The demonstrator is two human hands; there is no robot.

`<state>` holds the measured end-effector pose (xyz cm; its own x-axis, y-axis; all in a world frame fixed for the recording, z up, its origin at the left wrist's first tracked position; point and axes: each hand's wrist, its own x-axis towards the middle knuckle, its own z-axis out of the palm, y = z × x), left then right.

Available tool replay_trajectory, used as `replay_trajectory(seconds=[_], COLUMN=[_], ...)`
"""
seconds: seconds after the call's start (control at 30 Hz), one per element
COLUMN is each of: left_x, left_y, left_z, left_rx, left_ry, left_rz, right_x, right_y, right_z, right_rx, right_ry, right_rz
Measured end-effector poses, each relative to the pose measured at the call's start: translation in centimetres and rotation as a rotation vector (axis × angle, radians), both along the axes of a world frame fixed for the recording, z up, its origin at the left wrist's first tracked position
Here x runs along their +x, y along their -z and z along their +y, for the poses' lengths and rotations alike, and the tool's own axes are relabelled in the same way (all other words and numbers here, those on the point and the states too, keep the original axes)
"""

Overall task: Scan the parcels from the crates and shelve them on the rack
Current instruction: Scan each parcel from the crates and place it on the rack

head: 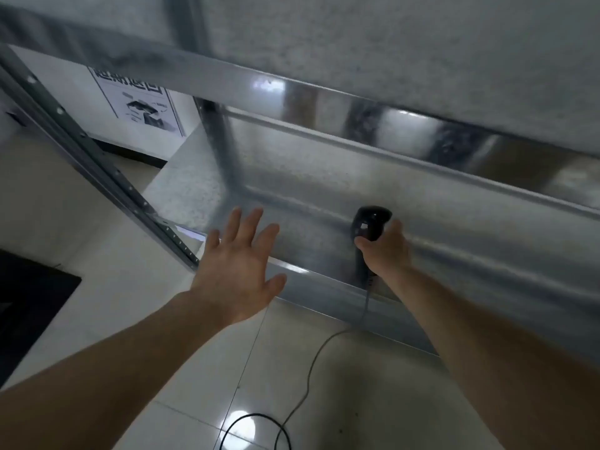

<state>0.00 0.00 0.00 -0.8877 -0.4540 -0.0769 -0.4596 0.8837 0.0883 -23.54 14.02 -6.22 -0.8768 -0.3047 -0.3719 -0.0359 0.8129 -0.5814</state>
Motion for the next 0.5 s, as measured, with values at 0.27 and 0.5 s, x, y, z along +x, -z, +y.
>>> replay_trajectory(seconds=[0.27, 0.5], left_x=[0.6, 1.8], left_y=[1.6, 1.4], left_z=[-1.3, -1.4], left_rx=[-0.007, 0.015], left_ry=[-0.026, -0.070], left_rz=[0.068, -0.012], right_x=[-1.7, 0.3], right_y=[3.2, 3.0], right_z=[-1.2, -0.9], right_rx=[-0.055, -0.220], right_ry=[0.116, 0.227], right_rz=[-0.083, -0.131])
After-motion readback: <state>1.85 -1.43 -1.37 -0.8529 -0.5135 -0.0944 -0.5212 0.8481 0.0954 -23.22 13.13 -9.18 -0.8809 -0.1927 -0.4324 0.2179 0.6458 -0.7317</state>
